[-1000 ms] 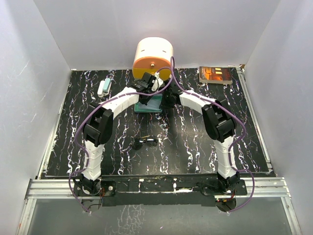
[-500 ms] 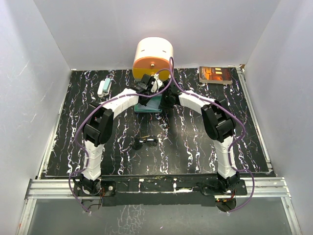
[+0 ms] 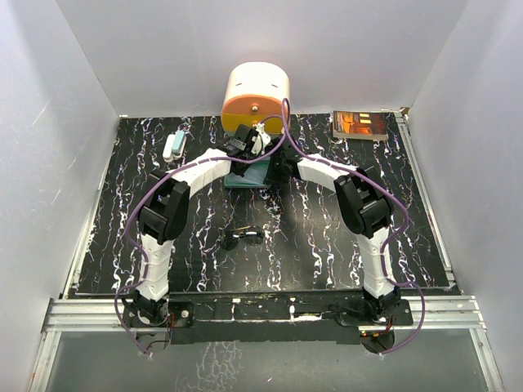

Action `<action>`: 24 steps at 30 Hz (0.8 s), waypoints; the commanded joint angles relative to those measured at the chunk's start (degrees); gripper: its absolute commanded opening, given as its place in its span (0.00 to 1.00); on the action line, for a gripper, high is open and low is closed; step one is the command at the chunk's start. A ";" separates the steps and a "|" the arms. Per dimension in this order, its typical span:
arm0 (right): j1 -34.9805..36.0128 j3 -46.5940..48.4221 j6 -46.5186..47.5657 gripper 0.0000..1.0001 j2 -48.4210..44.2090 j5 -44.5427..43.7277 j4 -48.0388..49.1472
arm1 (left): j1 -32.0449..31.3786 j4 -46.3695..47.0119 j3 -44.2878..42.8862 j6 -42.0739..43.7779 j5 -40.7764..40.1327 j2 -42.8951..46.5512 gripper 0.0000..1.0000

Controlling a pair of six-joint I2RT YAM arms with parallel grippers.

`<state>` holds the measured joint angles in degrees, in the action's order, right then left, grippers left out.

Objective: Organize the sunglasses
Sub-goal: Place the glasses cleaning cloth in the sunglasses case.

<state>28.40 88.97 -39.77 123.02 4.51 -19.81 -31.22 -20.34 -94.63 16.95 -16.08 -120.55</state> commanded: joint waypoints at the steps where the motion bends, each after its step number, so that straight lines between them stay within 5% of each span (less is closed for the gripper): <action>1: 0.24 -0.46 -0.85 0.08 -1.81 -1.75 3.20 | 0.37 0.35 0.66 0.03 -0.50 2.13 0.00; 24: 0.33 -3.45 -2.52 0.08 -5.63 -3.88 6.75 | 0.42 1.34 3.15 -0.82 -1.09 0.80 0.00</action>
<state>28.51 85.86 -41.80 121.51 2.48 -16.67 -31.24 -19.38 -92.27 16.53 -16.05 -120.66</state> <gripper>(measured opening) 0.086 0.010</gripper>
